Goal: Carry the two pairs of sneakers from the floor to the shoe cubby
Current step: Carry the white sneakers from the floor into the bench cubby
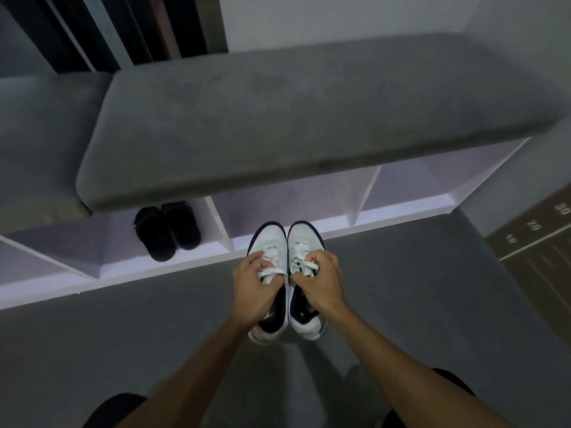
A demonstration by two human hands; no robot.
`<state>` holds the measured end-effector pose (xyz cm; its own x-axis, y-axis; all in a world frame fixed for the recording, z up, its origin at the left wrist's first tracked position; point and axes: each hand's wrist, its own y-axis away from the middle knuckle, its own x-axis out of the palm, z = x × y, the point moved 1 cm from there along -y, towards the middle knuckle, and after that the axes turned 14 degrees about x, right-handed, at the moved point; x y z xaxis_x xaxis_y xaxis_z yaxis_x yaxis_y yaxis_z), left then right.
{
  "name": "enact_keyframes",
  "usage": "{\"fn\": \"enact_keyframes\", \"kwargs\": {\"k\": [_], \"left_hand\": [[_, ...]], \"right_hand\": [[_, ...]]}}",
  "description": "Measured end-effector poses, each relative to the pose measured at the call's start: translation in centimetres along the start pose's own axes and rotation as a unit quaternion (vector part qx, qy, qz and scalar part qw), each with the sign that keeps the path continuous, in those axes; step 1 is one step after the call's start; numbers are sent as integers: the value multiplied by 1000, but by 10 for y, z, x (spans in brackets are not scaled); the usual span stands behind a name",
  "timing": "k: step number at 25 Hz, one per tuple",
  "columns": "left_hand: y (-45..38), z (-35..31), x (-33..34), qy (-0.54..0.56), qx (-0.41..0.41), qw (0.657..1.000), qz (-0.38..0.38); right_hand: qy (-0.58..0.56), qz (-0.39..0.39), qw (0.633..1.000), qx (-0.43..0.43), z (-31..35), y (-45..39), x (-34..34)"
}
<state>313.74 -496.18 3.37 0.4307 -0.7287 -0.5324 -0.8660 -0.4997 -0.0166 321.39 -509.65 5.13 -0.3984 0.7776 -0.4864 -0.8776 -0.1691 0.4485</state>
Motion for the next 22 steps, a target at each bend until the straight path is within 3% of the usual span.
{"fn": "enact_keyframes", "kwargs": {"k": [7,13,17,22], "left_hand": [[-141,146,54,16,31,994,-107],[-226,203,62,31,36,989,-138],[-262,215,69,-13,89,983,-160],[-297,243,73,-69,73,984,-145]], "right_hand": [[23,2,997,-78,-24,-213,114],[-29,23,993,-112,-2,-306,168],[-43,26,992,-116,2,-342,185],[-46,25,992,-114,5,-375,201]]}}
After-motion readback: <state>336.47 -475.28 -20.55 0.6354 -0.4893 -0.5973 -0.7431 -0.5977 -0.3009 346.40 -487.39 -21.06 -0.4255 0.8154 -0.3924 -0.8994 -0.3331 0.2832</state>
